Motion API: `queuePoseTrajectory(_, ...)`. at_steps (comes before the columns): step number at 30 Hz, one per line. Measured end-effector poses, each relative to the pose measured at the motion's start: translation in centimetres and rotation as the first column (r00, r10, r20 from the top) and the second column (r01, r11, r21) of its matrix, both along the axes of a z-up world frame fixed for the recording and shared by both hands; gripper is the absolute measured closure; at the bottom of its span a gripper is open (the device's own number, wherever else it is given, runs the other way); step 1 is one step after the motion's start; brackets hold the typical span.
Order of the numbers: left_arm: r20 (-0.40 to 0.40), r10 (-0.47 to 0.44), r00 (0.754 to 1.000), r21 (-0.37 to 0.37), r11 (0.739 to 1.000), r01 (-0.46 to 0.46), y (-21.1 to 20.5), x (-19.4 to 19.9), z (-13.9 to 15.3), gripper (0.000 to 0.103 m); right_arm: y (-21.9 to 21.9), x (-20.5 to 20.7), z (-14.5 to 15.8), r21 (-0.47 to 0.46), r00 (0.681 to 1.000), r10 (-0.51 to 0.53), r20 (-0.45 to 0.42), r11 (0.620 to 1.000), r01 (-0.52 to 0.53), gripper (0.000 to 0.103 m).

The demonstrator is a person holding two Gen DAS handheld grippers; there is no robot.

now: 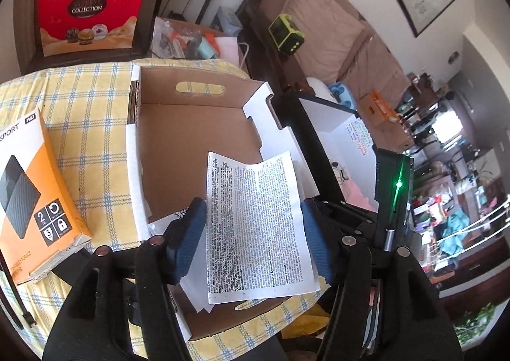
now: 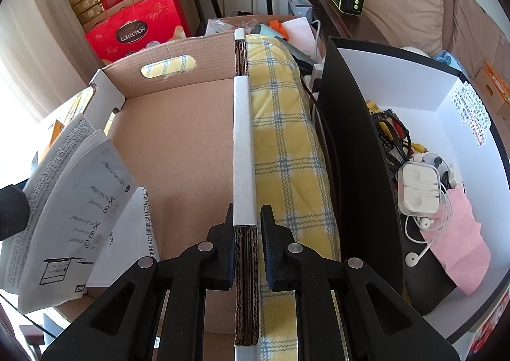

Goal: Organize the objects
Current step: 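Carry the instruction sheet into the box and release it with the left tool, then reach the left tool to the black cable and grasp it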

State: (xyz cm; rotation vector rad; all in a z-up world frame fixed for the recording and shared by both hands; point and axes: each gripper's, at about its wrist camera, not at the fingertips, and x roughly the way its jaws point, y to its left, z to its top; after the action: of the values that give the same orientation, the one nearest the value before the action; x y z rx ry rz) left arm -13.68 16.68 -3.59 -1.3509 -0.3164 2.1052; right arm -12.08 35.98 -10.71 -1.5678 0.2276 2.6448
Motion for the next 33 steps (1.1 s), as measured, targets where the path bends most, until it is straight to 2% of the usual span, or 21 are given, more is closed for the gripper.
queuePoseTrajectory(7,-0.010,-0.015,1.000,-0.041,0.999,0.015,0.8,0.0,0.1,0.034,0.1,0.2,0.0,-0.003,1.000,-0.004,0.000,1.000,0.004,0.091)
queuePoseTrajectory(8,-0.002,-0.023,1.000,-0.043,0.999,0.023,0.9,0.0,0.0,0.022,0.1,0.2,0.0,-0.001,1.000,-0.003,0.000,1.000,0.003,0.091)
queuePoseTrajectory(9,0.002,-0.025,1.000,-0.046,0.999,0.025,1.0,0.0,0.0,0.014,0.1,0.2,0.0,-0.001,1.000,-0.003,0.000,1.000,0.003,0.091)
queuePoseTrajectory(19,-0.006,-0.004,1.000,-0.015,1.000,0.004,-0.6,0.0,0.8,0.014,0.3,0.2,0.0,0.001,1.000,-0.003,0.002,1.000,0.003,0.090)
queuePoseTrajectory(29,-0.035,0.023,0.999,-0.061,0.998,-0.025,-4.1,-0.2,1.4,0.014,0.3,0.2,0.0,0.002,1.000,-0.003,0.003,1.000,0.003,0.090)
queuePoseTrajectory(33,-0.075,0.045,0.996,-0.100,0.994,-0.052,-6.3,0.4,2.0,0.014,0.3,0.3,0.0,0.002,1.000,-0.003,0.003,1.000,0.003,0.090)
